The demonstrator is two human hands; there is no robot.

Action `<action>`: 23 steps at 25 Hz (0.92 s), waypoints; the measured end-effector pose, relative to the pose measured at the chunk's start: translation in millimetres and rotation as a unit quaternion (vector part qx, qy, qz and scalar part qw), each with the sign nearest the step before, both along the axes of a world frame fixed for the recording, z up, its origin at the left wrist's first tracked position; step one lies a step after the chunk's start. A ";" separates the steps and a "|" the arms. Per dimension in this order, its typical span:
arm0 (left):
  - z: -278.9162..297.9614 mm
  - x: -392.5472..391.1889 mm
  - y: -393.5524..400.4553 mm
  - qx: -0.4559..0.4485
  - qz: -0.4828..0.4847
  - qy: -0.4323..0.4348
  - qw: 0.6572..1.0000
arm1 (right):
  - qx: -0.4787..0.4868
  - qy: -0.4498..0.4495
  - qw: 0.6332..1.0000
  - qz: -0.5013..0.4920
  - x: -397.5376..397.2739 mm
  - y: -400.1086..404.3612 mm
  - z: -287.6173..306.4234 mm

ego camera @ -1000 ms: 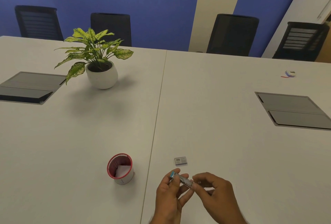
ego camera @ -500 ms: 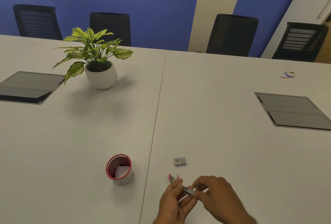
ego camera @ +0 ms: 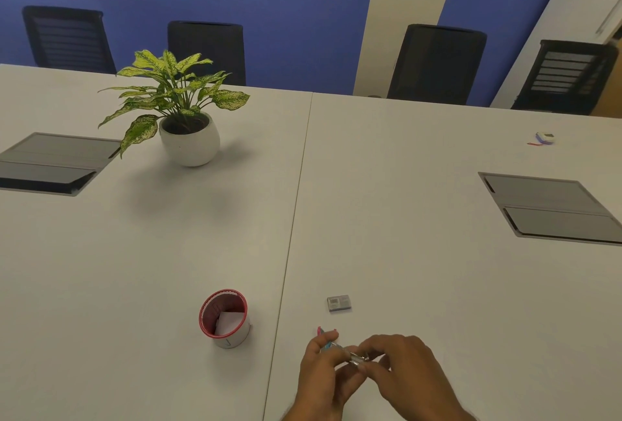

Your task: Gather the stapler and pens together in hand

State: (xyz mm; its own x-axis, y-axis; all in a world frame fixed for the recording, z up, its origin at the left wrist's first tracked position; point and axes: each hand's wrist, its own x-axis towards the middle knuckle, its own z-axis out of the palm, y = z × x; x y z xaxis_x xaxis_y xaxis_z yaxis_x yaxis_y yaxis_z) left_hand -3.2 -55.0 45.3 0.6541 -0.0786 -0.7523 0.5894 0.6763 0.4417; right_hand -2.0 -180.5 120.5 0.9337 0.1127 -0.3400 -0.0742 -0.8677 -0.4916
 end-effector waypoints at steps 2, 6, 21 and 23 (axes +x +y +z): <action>-1.0 1.1 1.4 0.007 -0.006 -0.006 1.000 | 0.005 0.000 1.000 -0.003 -0.1 0.3 -0.9; 3.0 -0.6 6.6 -0.016 0.003 -0.038 0.999 | 0.018 -0.006 1.000 -0.012 1.4 -0.8 -2.2; 1.9 0.7 12.2 0.076 -0.058 -0.140 0.986 | 0.066 0.012 0.995 -0.075 7.8 -3.1 -12.7; 1.4 -0.7 12.2 0.081 -0.063 -0.146 0.984 | 0.081 0.018 0.992 -0.095 8.0 -5.7 -15.0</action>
